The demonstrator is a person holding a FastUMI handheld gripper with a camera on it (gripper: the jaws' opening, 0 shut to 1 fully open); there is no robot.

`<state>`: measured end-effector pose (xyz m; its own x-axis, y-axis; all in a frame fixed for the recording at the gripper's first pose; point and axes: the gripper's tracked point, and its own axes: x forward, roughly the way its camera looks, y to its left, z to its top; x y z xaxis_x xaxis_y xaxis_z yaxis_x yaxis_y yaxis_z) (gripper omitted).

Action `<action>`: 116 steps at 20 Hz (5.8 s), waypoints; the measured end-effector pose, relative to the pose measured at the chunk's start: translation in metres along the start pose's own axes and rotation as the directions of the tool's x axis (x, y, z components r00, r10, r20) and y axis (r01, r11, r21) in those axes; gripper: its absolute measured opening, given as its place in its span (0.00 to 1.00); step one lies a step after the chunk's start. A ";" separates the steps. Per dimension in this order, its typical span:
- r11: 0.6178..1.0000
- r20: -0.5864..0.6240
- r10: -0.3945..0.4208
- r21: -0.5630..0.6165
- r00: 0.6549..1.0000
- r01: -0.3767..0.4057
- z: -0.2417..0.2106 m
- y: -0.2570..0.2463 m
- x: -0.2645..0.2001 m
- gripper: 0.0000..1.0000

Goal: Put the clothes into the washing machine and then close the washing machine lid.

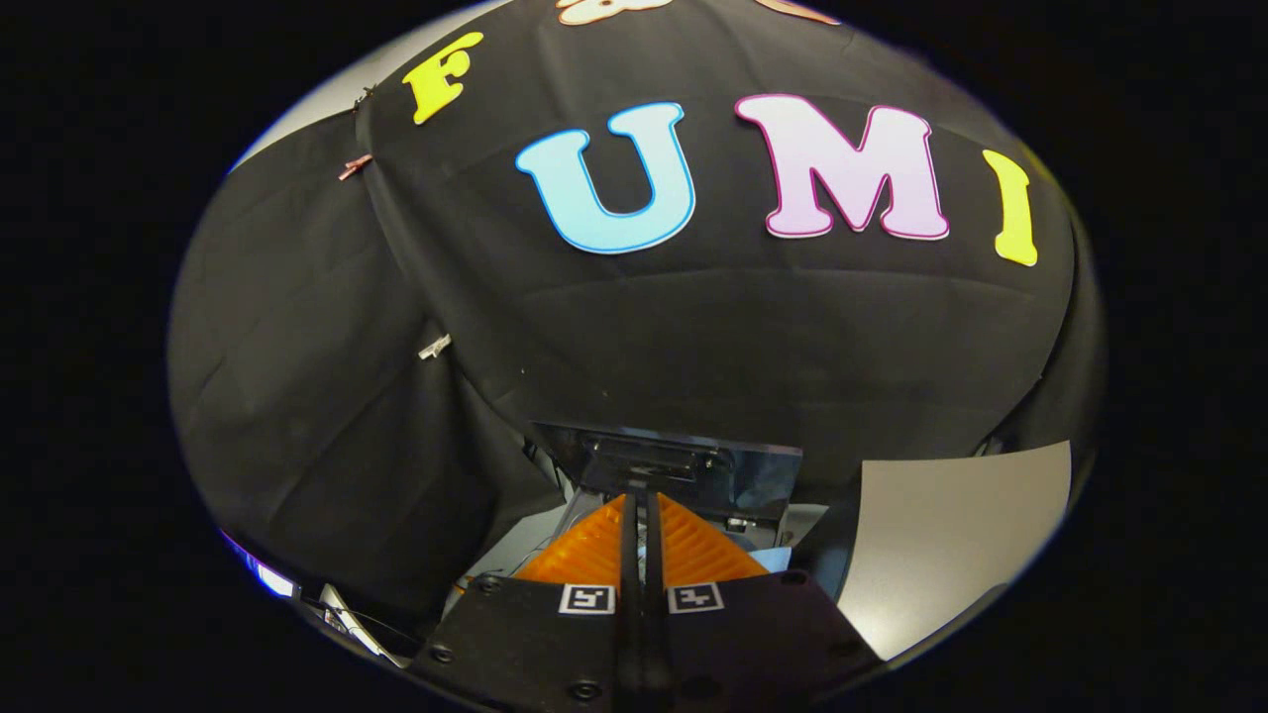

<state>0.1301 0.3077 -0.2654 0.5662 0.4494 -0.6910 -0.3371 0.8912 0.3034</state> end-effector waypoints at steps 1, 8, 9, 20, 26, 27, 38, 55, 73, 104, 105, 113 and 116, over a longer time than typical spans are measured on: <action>1.000 -0.001 -0.001 -0.003 1.000 0.001 0.000 0.000 0.003 0.05; 1.000 -0.042 -0.014 -0.024 0.999 0.013 -0.015 0.001 0.023 0.05; 0.999 -0.042 -0.016 -0.029 0.999 0.014 -0.015 0.001 0.024 0.05; 0.999 -0.069 -0.020 -0.044 0.997 0.017 -0.025 0.002 0.029 0.05; 0.999 -0.091 -0.022 -0.045 0.996 0.018 -0.036 0.006 0.038 0.05; 0.999 -0.097 -0.020 -0.045 0.995 0.016 -0.039 0.007 0.040 0.05; 0.998 -0.163 -0.042 -0.044 0.986 0.035 -0.088 0.016 0.088 0.05; 0.988 -0.249 -0.155 -0.015 0.956 0.157 -0.165 0.004 0.168 0.99; 0.972 -0.002 -0.224 0.073 0.975 0.224 0.023 0.004 0.217 1.00; 0.962 0.008 -0.271 0.033 0.963 0.271 -0.076 0.016 0.181 1.00; 0.963 0.008 -0.268 0.035 0.963 0.267 -0.079 0.017 0.180 1.00; 0.966 -0.050 -0.255 0.020 0.966 0.256 -0.130 0.023 0.185 1.00; 0.967 -0.116 -0.251 0.017 0.961 0.255 -0.162 0.022 0.192 1.00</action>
<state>0.1093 0.4035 -0.4981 0.5416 0.2010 -0.8163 -0.1690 0.9772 0.1285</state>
